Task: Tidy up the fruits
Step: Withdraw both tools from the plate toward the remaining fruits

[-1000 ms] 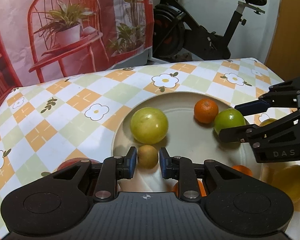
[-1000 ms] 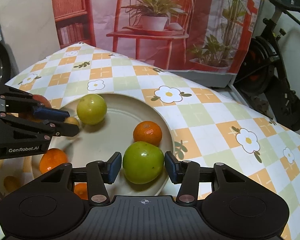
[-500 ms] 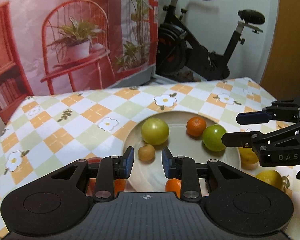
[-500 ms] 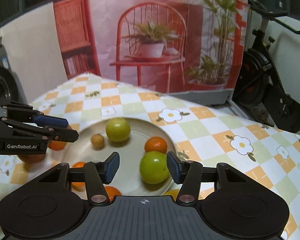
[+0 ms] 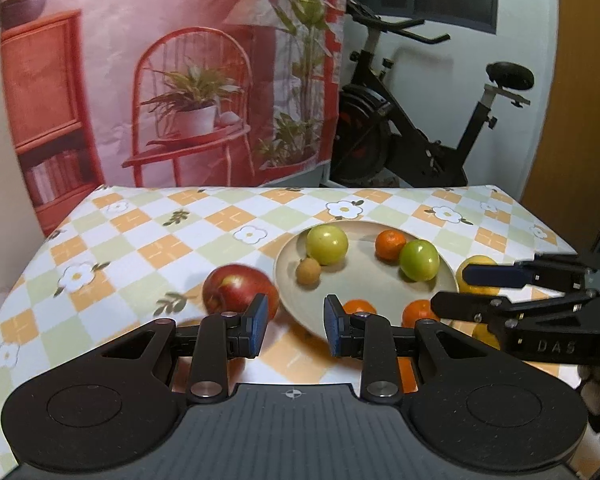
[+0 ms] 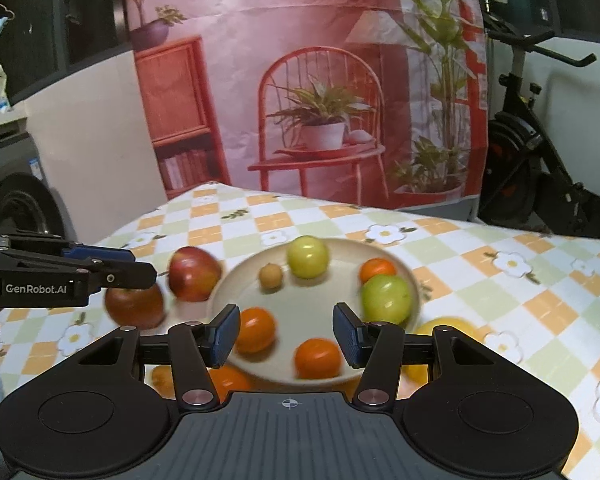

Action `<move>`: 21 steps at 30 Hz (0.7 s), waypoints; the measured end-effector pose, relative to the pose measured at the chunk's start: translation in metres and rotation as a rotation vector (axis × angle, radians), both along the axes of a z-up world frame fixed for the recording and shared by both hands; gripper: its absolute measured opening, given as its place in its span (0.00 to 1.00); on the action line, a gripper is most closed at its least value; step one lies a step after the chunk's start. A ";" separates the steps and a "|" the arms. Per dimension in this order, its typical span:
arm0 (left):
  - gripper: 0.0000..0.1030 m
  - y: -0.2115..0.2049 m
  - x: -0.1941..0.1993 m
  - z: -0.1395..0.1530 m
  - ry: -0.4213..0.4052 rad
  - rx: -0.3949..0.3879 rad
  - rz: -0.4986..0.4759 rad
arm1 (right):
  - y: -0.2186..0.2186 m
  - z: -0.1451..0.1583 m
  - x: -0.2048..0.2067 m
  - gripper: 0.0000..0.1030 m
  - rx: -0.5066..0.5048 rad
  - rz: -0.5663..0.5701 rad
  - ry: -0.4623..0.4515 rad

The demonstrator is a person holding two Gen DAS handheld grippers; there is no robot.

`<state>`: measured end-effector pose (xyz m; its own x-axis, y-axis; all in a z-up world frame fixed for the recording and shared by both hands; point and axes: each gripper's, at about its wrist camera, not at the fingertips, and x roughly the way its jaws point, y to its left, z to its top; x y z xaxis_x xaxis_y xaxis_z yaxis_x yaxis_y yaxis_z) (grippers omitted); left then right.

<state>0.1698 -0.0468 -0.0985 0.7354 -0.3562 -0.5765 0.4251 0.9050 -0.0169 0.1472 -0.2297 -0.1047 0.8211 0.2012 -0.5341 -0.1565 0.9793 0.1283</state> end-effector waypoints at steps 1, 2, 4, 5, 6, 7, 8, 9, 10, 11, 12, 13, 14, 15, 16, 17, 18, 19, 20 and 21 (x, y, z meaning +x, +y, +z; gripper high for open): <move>0.31 0.002 -0.003 -0.001 -0.001 -0.005 0.009 | 0.003 -0.002 -0.004 0.47 0.009 0.001 0.000; 0.31 0.004 -0.006 -0.002 -0.003 -0.005 0.015 | 0.006 -0.005 -0.007 0.47 0.017 0.003 0.001; 0.31 0.009 -0.012 -0.005 -0.011 0.003 0.023 | 0.013 -0.011 -0.012 0.46 0.031 0.014 0.011; 0.31 0.010 -0.014 -0.006 -0.014 0.006 0.025 | 0.016 -0.015 -0.013 0.45 0.033 0.024 0.021; 0.31 0.012 -0.017 -0.008 -0.015 0.011 0.024 | 0.020 -0.019 -0.014 0.45 0.030 0.031 0.031; 0.31 0.014 -0.019 -0.010 -0.015 0.014 0.024 | 0.024 -0.023 -0.015 0.44 0.025 0.036 0.041; 0.31 0.015 -0.020 -0.012 -0.013 0.018 0.026 | 0.026 -0.026 -0.015 0.44 0.022 0.040 0.051; 0.31 0.016 -0.021 -0.013 -0.010 0.018 0.030 | 0.028 -0.029 -0.015 0.44 0.024 0.042 0.060; 0.31 0.018 -0.021 -0.015 -0.006 0.015 0.033 | 0.030 -0.031 -0.014 0.44 0.027 0.043 0.067; 0.31 0.020 -0.022 -0.017 0.000 0.010 0.037 | 0.032 -0.033 -0.014 0.44 0.026 0.044 0.071; 0.31 0.022 -0.022 -0.019 0.004 0.004 0.040 | 0.033 -0.034 -0.013 0.44 0.023 0.046 0.073; 0.31 0.024 -0.022 -0.020 0.008 -0.002 0.042 | 0.035 -0.036 -0.013 0.44 0.020 0.050 0.074; 0.31 0.025 -0.022 -0.022 0.012 -0.005 0.044 | 0.036 -0.037 -0.012 0.44 0.017 0.057 0.075; 0.31 0.027 -0.022 -0.024 0.016 -0.007 0.046 | 0.037 -0.039 -0.011 0.44 0.012 0.065 0.077; 0.31 0.029 -0.023 -0.025 0.020 -0.009 0.050 | 0.039 -0.041 -0.010 0.44 -0.001 0.071 0.078; 0.31 0.030 -0.023 -0.026 0.023 -0.012 0.054 | 0.040 -0.043 -0.008 0.44 -0.012 0.073 0.081; 0.31 0.030 -0.024 -0.027 0.025 -0.015 0.056 | 0.040 -0.045 -0.007 0.44 -0.018 0.073 0.086; 0.31 0.031 -0.024 -0.027 0.026 -0.018 0.057 | 0.040 -0.047 -0.005 0.44 -0.018 0.071 0.091; 0.31 0.031 -0.025 -0.027 0.025 -0.018 0.056 | 0.040 -0.048 -0.003 0.44 -0.016 0.069 0.095; 0.31 0.031 -0.025 -0.027 0.025 -0.017 0.056 | 0.040 -0.049 -0.002 0.44 -0.014 0.065 0.096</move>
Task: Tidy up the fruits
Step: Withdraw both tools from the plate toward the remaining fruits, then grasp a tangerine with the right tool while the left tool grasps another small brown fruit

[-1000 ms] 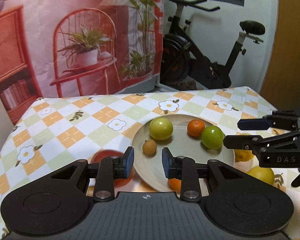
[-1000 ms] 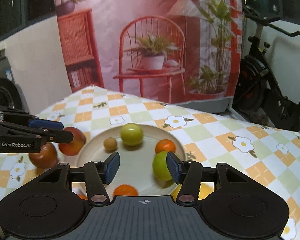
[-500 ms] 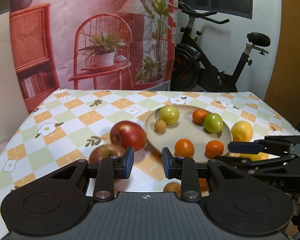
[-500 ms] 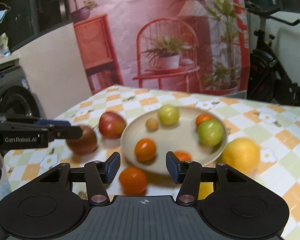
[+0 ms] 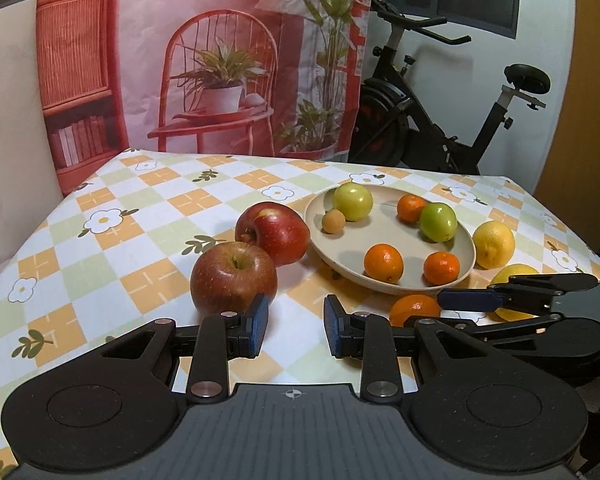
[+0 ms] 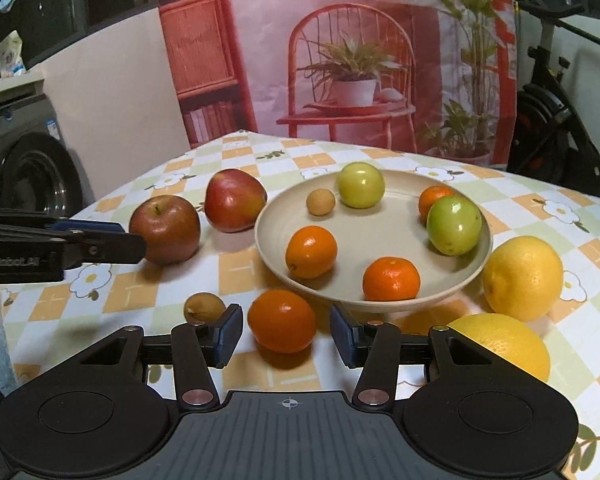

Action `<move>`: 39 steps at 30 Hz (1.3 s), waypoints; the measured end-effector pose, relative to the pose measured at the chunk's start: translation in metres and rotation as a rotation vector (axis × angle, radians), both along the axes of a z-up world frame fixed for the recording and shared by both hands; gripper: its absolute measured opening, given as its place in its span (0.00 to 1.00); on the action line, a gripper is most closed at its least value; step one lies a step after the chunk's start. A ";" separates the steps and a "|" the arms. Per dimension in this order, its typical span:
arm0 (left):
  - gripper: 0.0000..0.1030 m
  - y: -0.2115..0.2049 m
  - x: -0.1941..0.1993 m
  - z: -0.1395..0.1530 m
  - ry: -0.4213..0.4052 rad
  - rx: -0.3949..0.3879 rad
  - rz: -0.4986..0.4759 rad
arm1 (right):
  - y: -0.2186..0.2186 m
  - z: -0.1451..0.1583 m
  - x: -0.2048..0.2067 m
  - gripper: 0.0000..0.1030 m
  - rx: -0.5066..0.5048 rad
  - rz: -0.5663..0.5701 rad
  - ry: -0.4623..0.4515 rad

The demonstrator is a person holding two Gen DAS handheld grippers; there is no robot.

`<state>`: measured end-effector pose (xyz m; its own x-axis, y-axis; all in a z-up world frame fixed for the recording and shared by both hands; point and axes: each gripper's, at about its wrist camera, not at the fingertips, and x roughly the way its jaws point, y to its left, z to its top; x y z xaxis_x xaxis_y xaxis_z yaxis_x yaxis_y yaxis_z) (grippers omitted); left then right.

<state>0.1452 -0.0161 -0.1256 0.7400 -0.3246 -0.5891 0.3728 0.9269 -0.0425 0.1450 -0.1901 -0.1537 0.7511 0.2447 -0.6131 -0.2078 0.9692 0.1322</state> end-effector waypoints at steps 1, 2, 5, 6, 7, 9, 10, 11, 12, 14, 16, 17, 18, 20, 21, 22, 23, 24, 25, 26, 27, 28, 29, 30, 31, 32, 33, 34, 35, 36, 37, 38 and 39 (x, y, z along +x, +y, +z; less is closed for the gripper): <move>0.31 0.000 0.000 0.000 0.000 0.000 0.000 | 0.000 -0.001 0.002 0.43 0.002 -0.002 0.004; 0.31 0.000 0.000 0.000 0.001 -0.001 0.001 | 0.001 -0.003 0.002 0.42 0.004 -0.001 0.006; 0.31 0.001 0.000 -0.001 0.003 -0.005 0.005 | 0.004 -0.006 0.004 0.40 -0.007 0.007 0.002; 0.31 0.000 -0.002 -0.001 0.003 -0.005 0.005 | 0.005 -0.007 0.005 0.40 -0.014 0.011 -0.001; 0.31 0.000 -0.002 -0.001 0.004 -0.005 0.005 | 0.006 -0.007 0.006 0.38 -0.019 0.015 -0.003; 0.31 0.000 -0.003 -0.002 0.005 -0.004 0.003 | 0.008 -0.009 0.004 0.36 -0.028 0.023 -0.011; 0.31 -0.001 -0.003 -0.002 0.006 -0.004 0.002 | 0.008 -0.009 0.003 0.36 -0.033 0.026 -0.015; 0.31 -0.001 -0.003 -0.003 0.009 -0.004 0.001 | 0.009 -0.009 0.002 0.35 -0.035 0.029 -0.020; 0.31 -0.002 -0.004 -0.003 0.012 -0.005 0.000 | 0.009 -0.010 0.000 0.35 -0.032 0.036 -0.022; 0.31 -0.002 -0.004 -0.004 0.020 -0.008 -0.002 | 0.009 -0.010 -0.004 0.35 -0.033 0.045 -0.028; 0.31 -0.002 -0.005 -0.006 0.030 -0.014 -0.005 | 0.010 -0.009 -0.007 0.35 -0.042 0.051 -0.036; 0.31 -0.003 -0.005 -0.006 0.034 -0.015 -0.008 | 0.010 -0.009 -0.008 0.35 -0.042 0.051 -0.039; 0.31 -0.003 -0.006 -0.007 0.036 -0.015 -0.011 | 0.008 -0.008 -0.010 0.35 -0.035 0.048 -0.045; 0.31 -0.003 -0.008 -0.007 0.036 -0.016 -0.017 | 0.003 -0.007 -0.011 0.35 -0.008 0.033 -0.053; 0.31 -0.003 -0.009 -0.007 0.035 -0.016 -0.020 | -0.001 -0.007 -0.011 0.35 0.009 0.022 -0.055; 0.31 -0.003 -0.010 -0.008 0.034 -0.017 -0.023 | -0.005 -0.007 -0.011 0.35 0.026 0.010 -0.058; 0.31 -0.003 -0.010 -0.008 0.032 -0.018 -0.027 | -0.009 -0.007 -0.012 0.35 0.041 0.001 -0.062; 0.31 -0.003 -0.011 -0.008 0.030 -0.020 -0.033 | -0.011 -0.006 -0.013 0.35 0.052 -0.006 -0.067; 0.31 -0.004 -0.011 -0.008 0.031 -0.021 -0.039 | -0.014 -0.006 -0.014 0.35 0.063 -0.012 -0.071; 0.31 -0.005 -0.011 -0.008 0.033 -0.022 -0.046 | -0.016 -0.006 -0.015 0.35 0.073 -0.018 -0.075; 0.31 -0.006 -0.011 -0.009 0.035 -0.024 -0.053 | -0.018 -0.006 -0.016 0.35 0.079 -0.022 -0.080; 0.31 -0.007 -0.011 -0.009 0.038 -0.025 -0.061 | -0.019 -0.005 -0.017 0.35 0.083 -0.027 -0.088; 0.31 -0.009 -0.011 -0.010 0.042 -0.027 -0.069 | -0.020 -0.005 -0.019 0.35 0.085 -0.029 -0.098; 0.31 -0.010 -0.010 -0.012 0.047 -0.028 -0.077 | -0.020 -0.004 -0.020 0.35 0.087 -0.032 -0.108; 0.31 -0.012 -0.010 -0.013 0.054 -0.030 -0.084 | -0.021 -0.003 -0.022 0.35 0.087 -0.039 -0.120; 0.31 -0.014 -0.009 -0.015 0.062 -0.030 -0.092 | -0.021 -0.003 -0.023 0.35 0.087 -0.047 -0.128; 0.31 -0.015 -0.007 -0.017 0.070 -0.030 -0.099 | -0.022 -0.002 -0.024 0.35 0.088 -0.053 -0.132; 0.31 -0.016 -0.006 -0.019 0.077 -0.028 -0.105 | -0.024 -0.002 -0.025 0.35 0.092 -0.059 -0.136; 0.31 -0.018 -0.004 -0.021 0.084 -0.024 -0.110 | -0.024 -0.002 -0.026 0.35 0.095 -0.066 -0.140; 0.31 -0.018 -0.002 -0.023 0.090 -0.022 -0.113 | -0.026 -0.001 -0.026 0.35 0.099 -0.074 -0.141; 0.31 -0.019 0.000 -0.024 0.095 -0.021 -0.117 | -0.027 -0.001 -0.026 0.35 0.102 -0.079 -0.140; 0.31 -0.020 0.001 -0.025 0.098 -0.022 -0.120 | -0.028 -0.001 -0.026 0.35 0.105 -0.081 -0.140; 0.31 -0.021 0.002 -0.026 0.102 -0.024 -0.122 | -0.028 -0.001 -0.026 0.35 0.104 -0.081 -0.140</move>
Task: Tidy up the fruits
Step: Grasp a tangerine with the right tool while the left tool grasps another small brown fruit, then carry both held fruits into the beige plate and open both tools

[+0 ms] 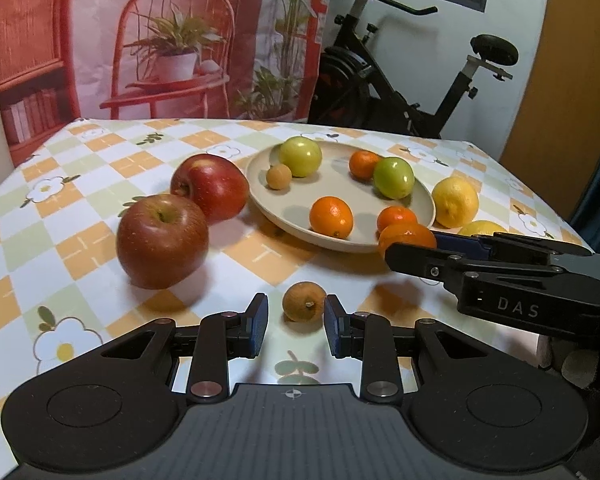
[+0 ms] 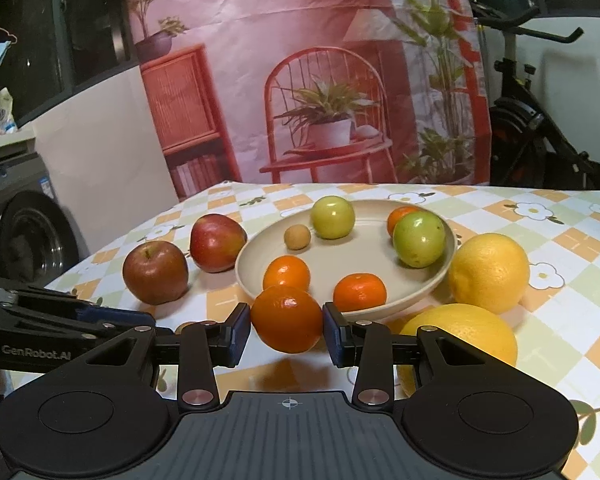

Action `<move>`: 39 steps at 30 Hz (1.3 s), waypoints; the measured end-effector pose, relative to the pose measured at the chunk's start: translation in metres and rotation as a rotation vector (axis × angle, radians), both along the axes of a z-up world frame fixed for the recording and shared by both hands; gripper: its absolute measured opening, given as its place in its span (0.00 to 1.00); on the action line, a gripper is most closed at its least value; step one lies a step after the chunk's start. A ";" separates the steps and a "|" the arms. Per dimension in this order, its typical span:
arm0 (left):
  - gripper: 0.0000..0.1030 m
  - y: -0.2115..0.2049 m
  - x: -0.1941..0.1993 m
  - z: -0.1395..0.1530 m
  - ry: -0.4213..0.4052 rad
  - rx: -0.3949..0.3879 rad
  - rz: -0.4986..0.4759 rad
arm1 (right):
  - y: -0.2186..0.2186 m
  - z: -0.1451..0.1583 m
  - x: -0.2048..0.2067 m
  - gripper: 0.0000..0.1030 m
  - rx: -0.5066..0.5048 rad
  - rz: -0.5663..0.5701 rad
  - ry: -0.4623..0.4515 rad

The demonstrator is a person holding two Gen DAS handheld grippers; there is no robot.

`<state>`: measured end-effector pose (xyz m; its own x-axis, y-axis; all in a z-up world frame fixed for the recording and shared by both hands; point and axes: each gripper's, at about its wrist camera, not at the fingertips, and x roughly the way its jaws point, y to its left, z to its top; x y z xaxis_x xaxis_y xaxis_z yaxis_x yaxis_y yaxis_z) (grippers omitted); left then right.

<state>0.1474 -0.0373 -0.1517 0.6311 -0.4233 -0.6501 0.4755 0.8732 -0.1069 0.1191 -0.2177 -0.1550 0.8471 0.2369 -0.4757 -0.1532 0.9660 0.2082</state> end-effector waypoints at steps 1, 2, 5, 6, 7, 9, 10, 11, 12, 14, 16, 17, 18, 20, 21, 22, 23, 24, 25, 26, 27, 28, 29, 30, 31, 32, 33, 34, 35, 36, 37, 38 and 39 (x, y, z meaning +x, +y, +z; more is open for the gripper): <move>0.31 -0.001 0.002 -0.001 0.003 -0.003 -0.003 | 0.000 0.000 0.000 0.35 0.000 0.000 0.000; 0.31 -0.002 0.003 -0.001 0.007 -0.006 -0.005 | 0.000 0.000 0.000 0.35 0.000 0.000 0.001; 0.32 -0.003 0.008 -0.003 0.019 -0.015 -0.010 | 0.000 0.000 0.000 0.35 0.001 0.001 0.001; 0.32 -0.004 0.010 -0.004 0.022 -0.016 -0.008 | 0.000 0.000 0.000 0.35 0.001 0.001 0.002; 0.32 -0.004 0.012 -0.005 0.026 -0.017 -0.005 | 0.000 0.000 0.000 0.35 0.001 0.002 0.002; 0.32 -0.005 0.016 -0.007 0.037 -0.023 -0.004 | -0.001 0.000 0.000 0.35 0.002 0.002 0.002; 0.32 -0.005 0.018 -0.008 0.043 -0.030 -0.005 | 0.000 0.000 0.000 0.35 0.001 0.001 0.002; 0.32 -0.005 0.018 -0.009 0.047 -0.035 -0.005 | 0.000 0.000 0.000 0.35 0.001 0.002 0.002; 0.32 -0.006 0.019 -0.010 0.050 -0.038 -0.006 | 0.000 0.000 0.000 0.35 0.001 0.002 0.003; 0.32 -0.009 0.019 -0.011 0.051 -0.036 -0.013 | 0.000 0.000 0.000 0.35 0.000 0.003 0.004; 0.32 -0.010 0.018 -0.013 0.038 -0.030 -0.015 | 0.002 -0.001 0.001 0.35 -0.001 0.004 0.005; 0.30 -0.009 0.018 -0.013 0.038 -0.033 -0.014 | 0.002 0.000 0.001 0.35 0.000 0.004 0.006; 0.29 -0.008 0.017 -0.013 0.037 -0.041 -0.012 | 0.002 -0.001 0.001 0.35 0.000 0.005 0.006; 0.27 -0.005 0.016 -0.011 0.032 -0.052 -0.003 | 0.002 -0.001 0.001 0.35 0.000 0.006 0.008; 0.27 -0.004 0.015 -0.011 0.030 -0.052 0.003 | 0.002 -0.001 0.001 0.35 -0.001 0.007 0.009; 0.27 -0.002 0.015 -0.010 0.027 -0.055 0.012 | 0.003 -0.002 0.002 0.35 -0.001 0.009 0.010; 0.27 0.000 0.014 -0.010 0.027 -0.058 0.019 | 0.003 -0.002 0.002 0.35 -0.002 0.009 0.012; 0.27 0.002 0.013 -0.010 0.029 -0.060 0.026 | 0.003 -0.002 0.002 0.35 -0.003 0.010 0.013; 0.27 0.003 0.013 -0.011 0.032 -0.059 0.033 | 0.003 -0.002 0.002 0.35 -0.003 0.010 0.014; 0.27 0.005 0.012 -0.012 0.033 -0.058 0.039 | 0.003 -0.002 0.002 0.35 -0.002 0.010 0.015; 0.27 0.007 0.011 -0.012 0.032 -0.064 0.042 | 0.003 -0.002 0.002 0.35 -0.001 0.010 0.015; 0.27 0.007 0.010 -0.011 0.031 -0.064 0.044 | 0.003 -0.003 0.003 0.35 -0.001 0.010 0.016; 0.27 0.007 0.008 -0.011 0.028 -0.061 0.046 | 0.003 -0.002 0.003 0.35 -0.001 0.010 0.016; 0.27 0.007 0.007 -0.011 0.024 -0.058 0.045 | 0.003 -0.002 0.003 0.35 -0.001 0.010 0.016; 0.27 0.008 0.006 -0.011 0.020 -0.055 0.044 | 0.003 -0.002 0.003 0.35 -0.002 0.010 0.016; 0.27 0.007 0.005 -0.011 0.016 -0.050 0.043 | 0.003 -0.002 0.003 0.35 -0.002 0.010 0.016; 0.27 0.007 0.003 -0.011 0.010 -0.045 0.042 | 0.003 -0.002 0.003 0.35 -0.002 0.010 0.016; 0.28 0.006 0.003 -0.011 0.008 -0.040 0.041 | 0.003 -0.002 0.003 0.35 -0.001 0.010 0.016; 0.28 0.006 0.002 -0.011 0.008 -0.038 0.041 | 0.002 -0.002 0.003 0.35 -0.001 0.010 0.016; 0.28 0.005 0.002 -0.011 0.007 -0.035 0.042 | 0.003 -0.002 0.003 0.35 -0.001 0.010 0.016; 0.28 0.004 0.002 -0.011 0.005 -0.032 0.041 | 0.002 -0.002 0.003 0.35 -0.001 0.010 0.016; 0.28 0.003 0.002 -0.011 0.004 -0.028 0.040 | 0.003 -0.002 0.003 0.35 -0.001 0.010 0.016; 0.28 0.004 0.001 -0.012 0.006 -0.028 0.038 | 0.002 -0.002 0.003 0.35 -0.001 0.011 0.016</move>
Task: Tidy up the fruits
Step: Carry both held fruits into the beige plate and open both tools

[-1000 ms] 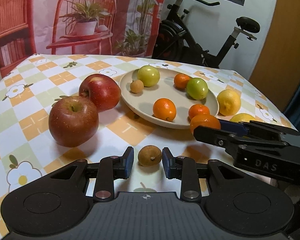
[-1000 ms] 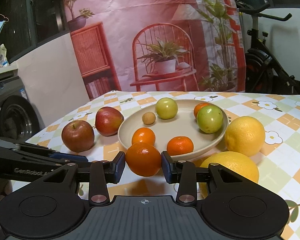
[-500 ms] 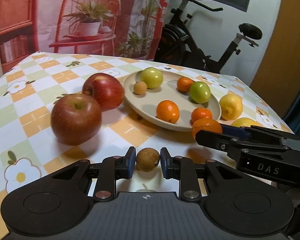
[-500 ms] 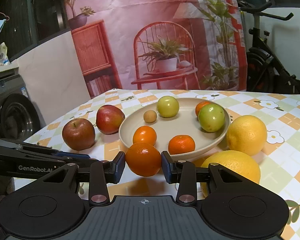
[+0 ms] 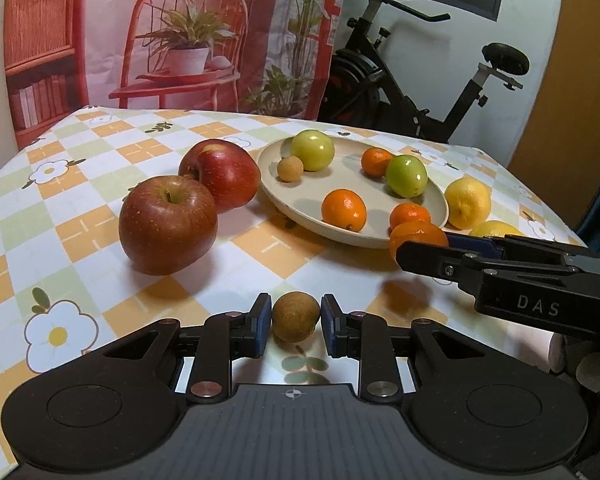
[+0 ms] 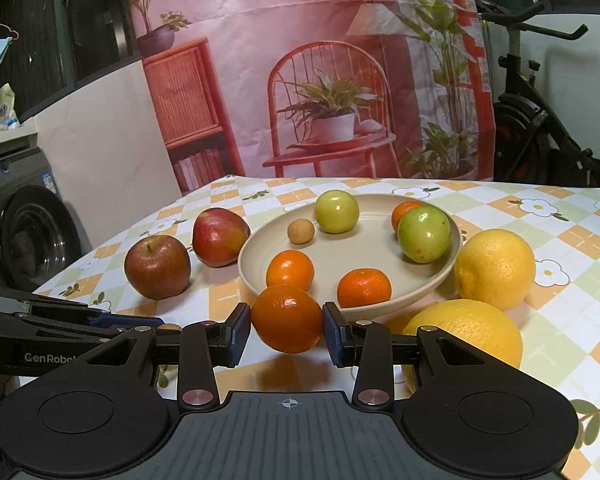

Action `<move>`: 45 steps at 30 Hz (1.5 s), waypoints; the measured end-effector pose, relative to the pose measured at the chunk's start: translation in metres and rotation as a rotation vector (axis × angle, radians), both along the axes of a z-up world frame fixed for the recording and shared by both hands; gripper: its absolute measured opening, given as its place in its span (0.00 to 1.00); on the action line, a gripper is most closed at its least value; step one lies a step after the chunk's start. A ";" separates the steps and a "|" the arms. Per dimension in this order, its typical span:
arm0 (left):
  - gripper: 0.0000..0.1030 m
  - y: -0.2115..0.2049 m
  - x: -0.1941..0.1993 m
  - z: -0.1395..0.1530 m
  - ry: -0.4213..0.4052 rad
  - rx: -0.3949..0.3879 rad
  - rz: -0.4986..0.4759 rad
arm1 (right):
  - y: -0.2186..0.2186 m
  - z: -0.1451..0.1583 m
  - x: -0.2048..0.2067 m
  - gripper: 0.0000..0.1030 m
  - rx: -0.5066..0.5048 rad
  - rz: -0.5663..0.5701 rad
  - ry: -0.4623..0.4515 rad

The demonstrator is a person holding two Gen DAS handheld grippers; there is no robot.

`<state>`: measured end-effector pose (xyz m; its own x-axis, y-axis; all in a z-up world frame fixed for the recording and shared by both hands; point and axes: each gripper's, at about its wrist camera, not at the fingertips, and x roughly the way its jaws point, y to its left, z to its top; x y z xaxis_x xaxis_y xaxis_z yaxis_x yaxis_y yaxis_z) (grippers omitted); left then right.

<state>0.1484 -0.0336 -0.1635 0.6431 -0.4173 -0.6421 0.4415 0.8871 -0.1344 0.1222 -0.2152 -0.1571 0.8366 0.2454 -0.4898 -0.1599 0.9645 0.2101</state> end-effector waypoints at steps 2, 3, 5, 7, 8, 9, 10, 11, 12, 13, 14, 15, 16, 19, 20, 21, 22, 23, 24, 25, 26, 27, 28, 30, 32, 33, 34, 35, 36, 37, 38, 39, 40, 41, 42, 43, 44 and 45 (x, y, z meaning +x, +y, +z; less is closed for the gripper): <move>0.28 0.000 0.000 -0.001 0.004 0.000 -0.002 | 0.000 0.000 0.000 0.35 0.000 0.000 0.000; 0.28 0.000 -0.001 -0.001 0.003 0.003 -0.001 | 0.000 0.000 0.000 0.35 0.000 0.000 0.000; 0.28 0.000 0.000 -0.001 0.001 0.005 -0.003 | 0.000 0.000 0.000 0.35 0.000 0.001 0.001; 0.28 0.000 0.000 -0.001 0.000 0.006 -0.005 | 0.000 0.000 0.000 0.35 0.000 0.001 0.001; 0.28 0.000 0.000 -0.001 -0.001 0.007 -0.006 | 0.000 0.000 0.000 0.35 0.000 0.001 0.001; 0.28 0.000 -0.001 -0.001 -0.002 0.007 -0.007 | 0.000 0.000 0.001 0.35 -0.001 0.001 0.002; 0.28 0.000 -0.002 -0.001 -0.003 0.007 -0.007 | 0.001 0.000 0.001 0.35 -0.001 0.002 0.002; 0.28 0.000 -0.002 -0.001 -0.004 0.007 -0.007 | 0.001 0.000 0.001 0.35 -0.001 0.002 0.002; 0.28 0.000 -0.002 -0.001 -0.003 0.007 -0.006 | 0.001 0.000 0.001 0.35 -0.001 0.002 0.002; 0.28 0.000 -0.002 -0.001 -0.001 0.007 -0.005 | 0.001 0.000 0.001 0.35 -0.001 0.002 0.002; 0.28 0.001 -0.002 -0.001 -0.002 0.005 -0.005 | 0.001 0.000 0.001 0.35 0.000 0.002 0.002; 0.28 0.001 -0.003 0.000 -0.005 0.003 -0.005 | 0.001 0.000 0.001 0.35 0.000 0.002 0.002; 0.28 0.002 -0.003 0.002 -0.009 0.002 -0.005 | 0.001 0.000 0.001 0.35 0.000 0.002 0.002; 0.28 0.002 -0.003 0.007 -0.029 0.006 -0.009 | 0.001 0.000 0.001 0.35 0.000 0.002 0.002; 0.28 0.001 -0.003 0.010 -0.038 0.007 -0.010 | 0.001 0.000 0.001 0.35 0.000 0.001 0.002; 0.28 0.001 -0.003 0.013 -0.047 0.008 -0.012 | 0.001 0.000 0.001 0.35 -0.002 0.000 0.003; 0.28 0.000 -0.002 0.016 -0.056 0.008 -0.014 | 0.002 0.000 0.001 0.35 -0.005 0.000 0.003; 0.28 -0.001 -0.002 0.019 -0.062 0.007 -0.017 | 0.003 0.000 0.001 0.35 -0.008 -0.001 0.004; 0.28 -0.002 -0.001 0.022 -0.071 0.009 -0.019 | 0.004 0.000 0.001 0.35 -0.016 -0.005 0.006; 0.28 -0.003 -0.001 0.025 -0.082 0.010 -0.021 | 0.005 0.000 0.001 0.35 -0.028 -0.009 0.012; 0.28 -0.004 0.000 0.028 -0.091 0.010 -0.023 | 0.007 0.001 0.002 0.35 -0.034 -0.015 0.020; 0.28 -0.004 0.002 0.031 -0.098 0.009 -0.024 | 0.007 0.002 0.003 0.35 -0.034 -0.016 0.025; 0.28 -0.005 0.004 0.035 -0.105 0.004 -0.022 | 0.007 0.004 0.003 0.35 -0.032 -0.014 0.022; 0.28 -0.007 0.010 0.043 -0.119 -0.006 -0.018 | 0.007 0.012 0.002 0.35 -0.032 -0.010 0.003; 0.28 -0.010 0.015 0.050 -0.139 -0.011 -0.019 | 0.004 0.023 0.003 0.35 -0.036 -0.007 -0.023; 0.28 -0.012 0.019 0.054 -0.149 -0.012 -0.023 | 0.003 0.029 0.004 0.35 -0.039 -0.006 -0.033; 0.28 -0.014 0.022 0.057 -0.156 -0.011 -0.028 | 0.001 0.035 0.006 0.35 -0.047 -0.005 -0.044; 0.28 -0.018 0.026 0.060 -0.165 -0.007 -0.033 | -0.001 0.040 0.009 0.35 -0.061 -0.006 -0.052; 0.28 -0.022 0.029 0.062 -0.176 -0.001 -0.037 | -0.004 0.045 0.012 0.35 -0.079 -0.006 -0.058; 0.28 -0.026 0.034 0.065 -0.187 0.006 -0.041 | -0.007 0.049 0.016 0.35 -0.104 -0.008 -0.064; 0.28 -0.030 0.038 0.067 -0.191 0.012 -0.046 | -0.011 0.052 0.020 0.35 -0.123 -0.011 -0.064; 0.28 -0.034 0.044 0.068 -0.193 0.016 -0.048 | -0.014 0.054 0.025 0.35 -0.146 -0.016 -0.057; 0.28 -0.038 0.050 0.069 -0.189 0.018 -0.051 | -0.018 0.054 0.031 0.35 -0.172 -0.025 -0.046; 0.28 -0.041 0.055 0.068 -0.181 0.020 -0.051 | -0.022 0.053 0.037 0.35 -0.192 -0.034 -0.033; 0.28 -0.044 0.062 0.067 -0.169 0.022 -0.049 | -0.025 0.051 0.043 0.35 -0.209 -0.044 -0.016; 0.28 -0.047 0.067 0.064 -0.155 0.023 -0.046 | -0.027 0.050 0.048 0.35 -0.220 -0.052 0.001; 0.28 -0.049 0.072 0.061 -0.139 0.026 -0.043 | -0.029 0.048 0.052 0.35 -0.229 -0.056 0.014; 0.28 -0.051 0.076 0.058 -0.123 0.032 -0.042 | -0.029 0.046 0.055 0.35 -0.235 -0.053 0.022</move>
